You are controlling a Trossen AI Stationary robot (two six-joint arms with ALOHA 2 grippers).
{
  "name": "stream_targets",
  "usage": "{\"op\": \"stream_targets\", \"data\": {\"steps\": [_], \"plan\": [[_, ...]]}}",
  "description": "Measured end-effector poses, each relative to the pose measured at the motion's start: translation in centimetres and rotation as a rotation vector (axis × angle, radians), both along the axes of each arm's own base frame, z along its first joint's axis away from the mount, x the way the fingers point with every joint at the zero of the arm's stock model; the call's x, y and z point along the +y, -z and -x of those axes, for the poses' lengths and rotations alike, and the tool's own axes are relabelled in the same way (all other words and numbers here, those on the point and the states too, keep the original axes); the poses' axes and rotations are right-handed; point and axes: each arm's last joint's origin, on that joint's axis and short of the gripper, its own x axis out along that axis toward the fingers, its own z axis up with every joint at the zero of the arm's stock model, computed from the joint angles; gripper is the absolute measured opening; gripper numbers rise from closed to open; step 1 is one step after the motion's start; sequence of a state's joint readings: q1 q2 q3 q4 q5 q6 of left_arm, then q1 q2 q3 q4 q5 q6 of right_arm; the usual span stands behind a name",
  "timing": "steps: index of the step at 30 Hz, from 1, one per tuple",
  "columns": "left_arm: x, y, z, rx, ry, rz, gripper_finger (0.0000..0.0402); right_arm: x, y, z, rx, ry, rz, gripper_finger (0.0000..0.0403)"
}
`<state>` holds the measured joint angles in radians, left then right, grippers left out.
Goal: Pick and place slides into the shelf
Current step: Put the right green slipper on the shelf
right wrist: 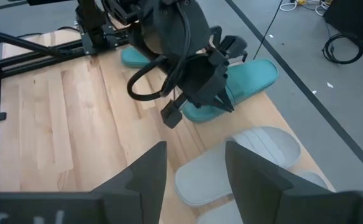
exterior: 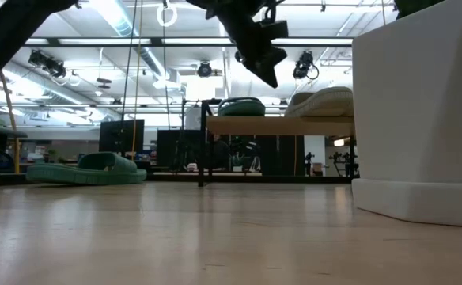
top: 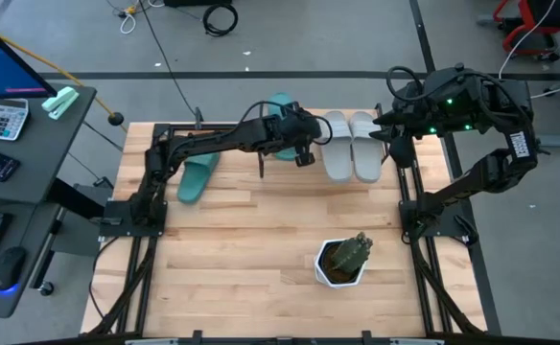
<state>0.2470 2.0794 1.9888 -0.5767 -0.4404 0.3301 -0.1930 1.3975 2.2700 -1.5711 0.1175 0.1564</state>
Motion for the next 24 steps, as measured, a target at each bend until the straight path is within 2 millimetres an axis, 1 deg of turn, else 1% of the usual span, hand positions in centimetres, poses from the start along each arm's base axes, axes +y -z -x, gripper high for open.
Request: {"op": "stream_targets", "data": {"steps": [6, 9, 11, 14, 20, 24], "plan": [[-0.1, 0.4, -0.3, 0.017, 0.051, 0.008, 0.0020, 0.0, 0.0, 0.0, 0.000, 0.000, 0.000, 0.0170], [-0.1, 0.9, -0.4, 0.034, 0.054, 0.016, 0.0026, 0.0, 0.0, 0.0, 0.000, 0.001, 0.000, 0.0170], [-0.1, 0.8, -0.4, 0.032, 0.054, 0.014, 0.0029, 0.0, 0.0, 0.0, -0.001, 0.003, -0.004, 0.0170], [0.1, 0.8, -0.2, 0.044, 0.049, 0.015, 0.0028, 0.0, 0.0, 0.0, -0.002, 0.005, -0.006, 0.0170], [0.5, 1.4, 0.4, 0.127, 0.037, 0.039, 0.0019, 0.0, 0.0, 0.0, -0.002, 0.005, -0.006, 0.0170], [0.4, 1.5, 0.5, 0.131, 0.037, 0.039, 0.0020, 0.0, 0.0, 0.0, -0.002, 0.005, -0.006, 0.0170]]}}
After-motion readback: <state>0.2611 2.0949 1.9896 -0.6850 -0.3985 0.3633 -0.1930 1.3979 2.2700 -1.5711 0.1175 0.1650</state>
